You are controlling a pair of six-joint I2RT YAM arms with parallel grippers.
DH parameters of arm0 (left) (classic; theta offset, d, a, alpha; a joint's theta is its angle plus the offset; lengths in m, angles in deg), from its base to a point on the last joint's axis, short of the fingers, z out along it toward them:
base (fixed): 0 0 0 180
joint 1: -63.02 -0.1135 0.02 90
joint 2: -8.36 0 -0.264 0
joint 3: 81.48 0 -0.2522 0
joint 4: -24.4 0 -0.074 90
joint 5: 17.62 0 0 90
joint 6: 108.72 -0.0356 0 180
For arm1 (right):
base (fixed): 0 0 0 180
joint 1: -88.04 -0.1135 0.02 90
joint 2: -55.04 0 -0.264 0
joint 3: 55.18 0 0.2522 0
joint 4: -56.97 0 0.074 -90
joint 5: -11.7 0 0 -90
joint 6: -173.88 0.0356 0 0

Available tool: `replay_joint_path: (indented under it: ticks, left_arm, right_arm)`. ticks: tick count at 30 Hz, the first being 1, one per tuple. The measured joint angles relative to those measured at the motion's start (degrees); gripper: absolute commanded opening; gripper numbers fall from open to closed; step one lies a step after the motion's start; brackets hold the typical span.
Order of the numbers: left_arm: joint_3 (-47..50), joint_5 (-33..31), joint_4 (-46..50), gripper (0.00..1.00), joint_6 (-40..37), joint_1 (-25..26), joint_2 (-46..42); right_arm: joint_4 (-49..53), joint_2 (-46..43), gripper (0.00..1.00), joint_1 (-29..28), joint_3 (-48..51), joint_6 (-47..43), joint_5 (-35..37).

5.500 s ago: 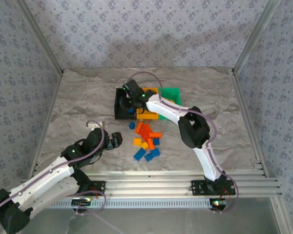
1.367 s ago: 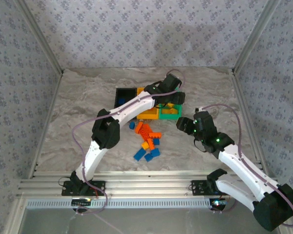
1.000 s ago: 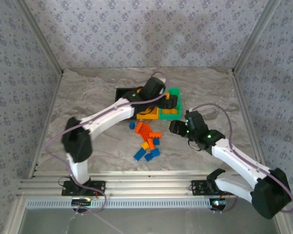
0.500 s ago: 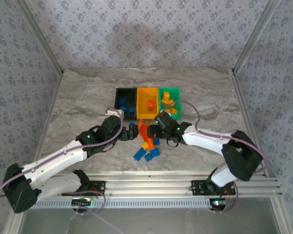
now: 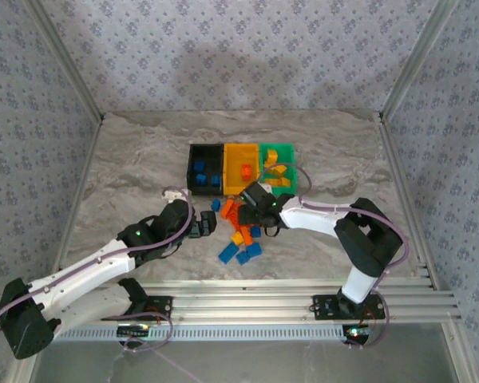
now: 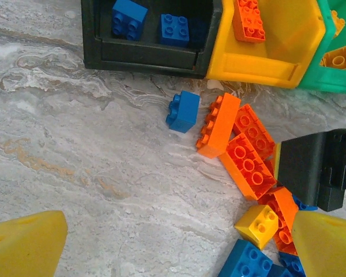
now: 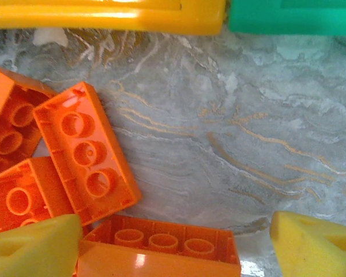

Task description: Sort the legos into containers by color

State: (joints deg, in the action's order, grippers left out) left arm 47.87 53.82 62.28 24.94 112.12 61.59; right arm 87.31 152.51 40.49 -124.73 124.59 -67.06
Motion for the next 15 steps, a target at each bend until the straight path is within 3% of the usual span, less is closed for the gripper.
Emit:
replay_joint_path:
  ticks: [7, 15]
  left_arm:
    - [1.0, -0.2, 0.1, 1.00, 0.6, -1.0, -0.7]
    - [1.6, -0.3, 0.2, 1.00, 1.0, -1.6, -1.6]
  right_arm:
    - [0.0, 0.1, 0.88, -1.8, 0.0, -0.7, 0.0]
    - [0.1, 0.2, 0.77, -0.9, 0.0, -0.6, -0.1]
